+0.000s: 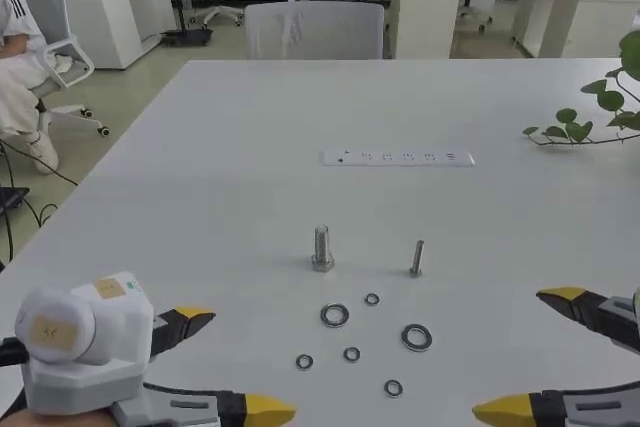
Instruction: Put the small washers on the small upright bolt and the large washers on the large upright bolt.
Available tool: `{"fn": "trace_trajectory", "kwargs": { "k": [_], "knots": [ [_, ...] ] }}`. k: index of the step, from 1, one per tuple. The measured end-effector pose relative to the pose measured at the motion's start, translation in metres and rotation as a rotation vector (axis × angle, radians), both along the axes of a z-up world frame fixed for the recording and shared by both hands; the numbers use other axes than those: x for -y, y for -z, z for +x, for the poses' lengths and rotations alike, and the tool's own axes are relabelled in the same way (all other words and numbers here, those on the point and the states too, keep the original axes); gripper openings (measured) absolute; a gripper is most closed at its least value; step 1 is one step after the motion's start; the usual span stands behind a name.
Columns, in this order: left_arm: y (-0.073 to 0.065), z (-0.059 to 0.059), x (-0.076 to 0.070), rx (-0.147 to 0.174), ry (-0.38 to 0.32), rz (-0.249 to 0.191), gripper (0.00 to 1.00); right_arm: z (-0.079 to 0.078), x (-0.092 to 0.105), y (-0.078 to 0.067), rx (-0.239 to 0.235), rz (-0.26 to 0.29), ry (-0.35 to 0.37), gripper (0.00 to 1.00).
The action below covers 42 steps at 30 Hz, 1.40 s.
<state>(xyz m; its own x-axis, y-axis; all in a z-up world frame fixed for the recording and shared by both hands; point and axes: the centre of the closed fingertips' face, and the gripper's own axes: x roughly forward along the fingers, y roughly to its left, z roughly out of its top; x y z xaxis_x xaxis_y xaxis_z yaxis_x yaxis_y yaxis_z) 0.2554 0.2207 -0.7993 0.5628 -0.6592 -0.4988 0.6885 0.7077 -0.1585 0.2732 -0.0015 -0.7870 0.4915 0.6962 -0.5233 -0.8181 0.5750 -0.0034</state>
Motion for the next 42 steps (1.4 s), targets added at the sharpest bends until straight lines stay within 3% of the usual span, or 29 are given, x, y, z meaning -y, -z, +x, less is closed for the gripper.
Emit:
{"fn": "trace_trajectory", "kwargs": {
  "k": [35,42],
  "knots": [
    [-0.003,0.0,0.0,0.006,-0.005,-0.014,0.91,0.005,0.001,0.005,-0.014,-0.027,-0.018,0.98],
    [-0.005,-0.001,0.001,0.008,-0.006,-0.018,0.91,0.016,-0.006,0.005,-0.005,-0.066,-0.058,0.97]
  ]
}}
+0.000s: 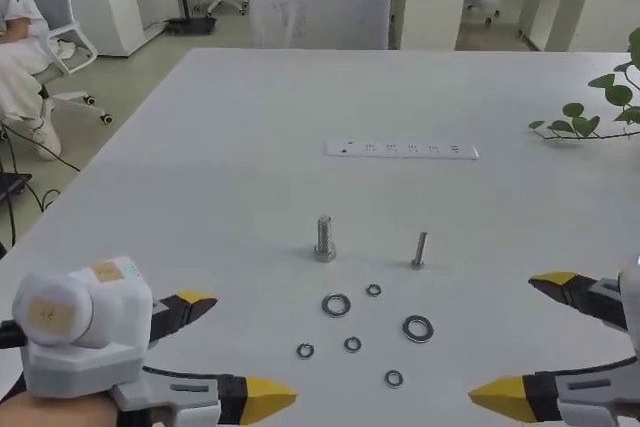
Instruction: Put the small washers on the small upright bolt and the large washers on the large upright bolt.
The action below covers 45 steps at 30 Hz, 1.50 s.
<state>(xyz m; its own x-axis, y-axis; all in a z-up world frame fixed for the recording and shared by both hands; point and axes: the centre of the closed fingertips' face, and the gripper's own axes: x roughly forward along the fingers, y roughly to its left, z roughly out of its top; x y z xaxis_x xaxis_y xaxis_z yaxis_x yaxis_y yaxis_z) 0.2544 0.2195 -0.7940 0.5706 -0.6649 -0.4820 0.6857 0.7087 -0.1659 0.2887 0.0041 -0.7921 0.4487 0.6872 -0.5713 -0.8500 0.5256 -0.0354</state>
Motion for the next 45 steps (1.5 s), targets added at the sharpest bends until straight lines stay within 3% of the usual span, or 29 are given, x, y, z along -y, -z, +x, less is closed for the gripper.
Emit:
{"fn": "trace_trajectory", "kwargs": {
  "k": [13,16,24,32,34,45],
  "knots": [
    [0.0,0.0,-0.001,0.001,-0.005,-0.004,0.9,0.023,-0.023,-0.001,-0.006,-0.064,-0.087,0.91],
    [0.0,-0.001,-0.002,0.002,-0.006,0.0,0.9,0.028,-0.025,0.007,-0.012,-0.121,-0.118,0.87],
    [0.0,-0.001,-0.002,0.0,-0.01,-0.002,0.9,0.033,-0.032,0.017,-0.04,-0.178,-0.164,0.79],
    [0.001,-0.002,-0.003,-0.003,-0.014,-0.004,0.9,0.037,-0.036,0.031,-0.053,-0.25,-0.205,0.65],
    [0.001,-0.002,-0.003,-0.002,-0.016,-0.006,0.9,0.035,-0.037,0.036,-0.077,-0.26,-0.217,0.64],
    [0.002,-0.001,-0.004,0.001,-0.021,-0.004,0.9,0.037,-0.045,0.052,-0.097,-0.317,-0.252,0.53]
  ]
}}
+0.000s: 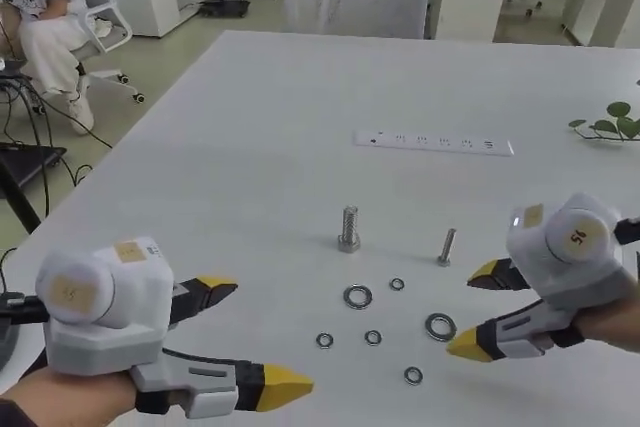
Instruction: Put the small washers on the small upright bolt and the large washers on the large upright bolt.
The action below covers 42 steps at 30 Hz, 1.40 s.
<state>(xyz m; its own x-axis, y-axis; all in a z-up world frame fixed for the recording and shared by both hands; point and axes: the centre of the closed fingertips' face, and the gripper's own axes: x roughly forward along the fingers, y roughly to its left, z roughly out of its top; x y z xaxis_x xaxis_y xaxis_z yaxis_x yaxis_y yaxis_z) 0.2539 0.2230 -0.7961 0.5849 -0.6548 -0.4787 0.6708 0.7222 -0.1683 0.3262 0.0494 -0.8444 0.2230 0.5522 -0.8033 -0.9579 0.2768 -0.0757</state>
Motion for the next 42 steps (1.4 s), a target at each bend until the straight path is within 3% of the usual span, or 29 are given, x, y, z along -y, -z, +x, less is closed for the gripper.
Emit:
{"fn": "trace_trajectory", "kwargs": {
  "k": [14,35,42],
  "knots": [
    [0.001,0.0,0.0,-0.002,-0.003,-0.001,0.88,0.004,-0.002,0.019,-0.043,-0.063,-0.011,0.45],
    [0.001,0.0,-0.002,-0.001,-0.008,-0.003,0.87,0.005,-0.005,0.037,-0.061,-0.149,-0.049,0.35],
    [0.001,0.0,-0.002,-0.001,-0.008,-0.004,0.87,0.003,-0.008,0.037,-0.08,-0.142,-0.053,0.31]
  ]
}}
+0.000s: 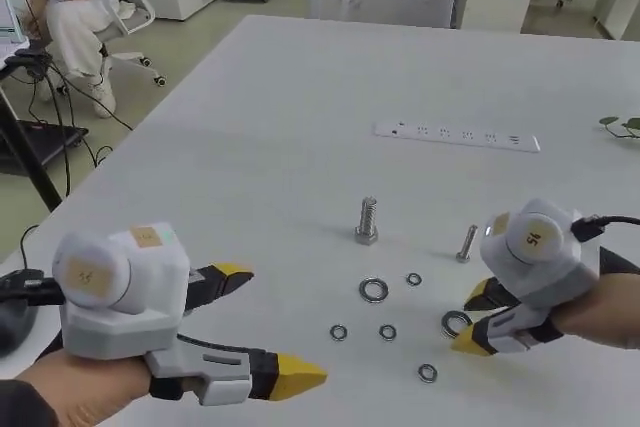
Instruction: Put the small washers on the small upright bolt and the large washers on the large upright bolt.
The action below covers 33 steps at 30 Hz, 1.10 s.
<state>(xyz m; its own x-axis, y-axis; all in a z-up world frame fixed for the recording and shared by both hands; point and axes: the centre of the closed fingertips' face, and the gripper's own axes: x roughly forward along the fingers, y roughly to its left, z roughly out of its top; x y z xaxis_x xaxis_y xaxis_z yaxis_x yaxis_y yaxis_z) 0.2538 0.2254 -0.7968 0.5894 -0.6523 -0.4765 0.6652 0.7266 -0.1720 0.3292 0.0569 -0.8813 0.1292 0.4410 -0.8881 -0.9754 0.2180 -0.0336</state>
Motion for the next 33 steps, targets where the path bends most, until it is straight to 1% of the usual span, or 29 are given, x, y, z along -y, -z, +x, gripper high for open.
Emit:
{"fn": "trace_trajectory", "kwargs": {
  "k": [5,12,24,33],
  "knots": [
    [-0.0004,-0.0005,0.0006,0.001,0.001,-0.001,0.87,-0.0008,0.0002,0.0004,-0.018,0.004,0.005,0.29],
    [-0.0003,-0.0006,0.0007,0.0,0.0,-0.003,0.87,0.0025,0.0014,0.0003,-0.021,-0.011,-0.001,0.25],
    [-0.0023,-0.0002,0.0015,0.004,0.0,-0.004,0.86,0.0029,0.0003,-0.0005,-0.027,-0.032,-0.015,0.24],
    [-0.0036,-0.0006,0.002,0.005,-0.002,-0.006,0.86,0.0025,0.0006,-0.0014,-0.027,-0.031,-0.019,0.24]
  ]
}}
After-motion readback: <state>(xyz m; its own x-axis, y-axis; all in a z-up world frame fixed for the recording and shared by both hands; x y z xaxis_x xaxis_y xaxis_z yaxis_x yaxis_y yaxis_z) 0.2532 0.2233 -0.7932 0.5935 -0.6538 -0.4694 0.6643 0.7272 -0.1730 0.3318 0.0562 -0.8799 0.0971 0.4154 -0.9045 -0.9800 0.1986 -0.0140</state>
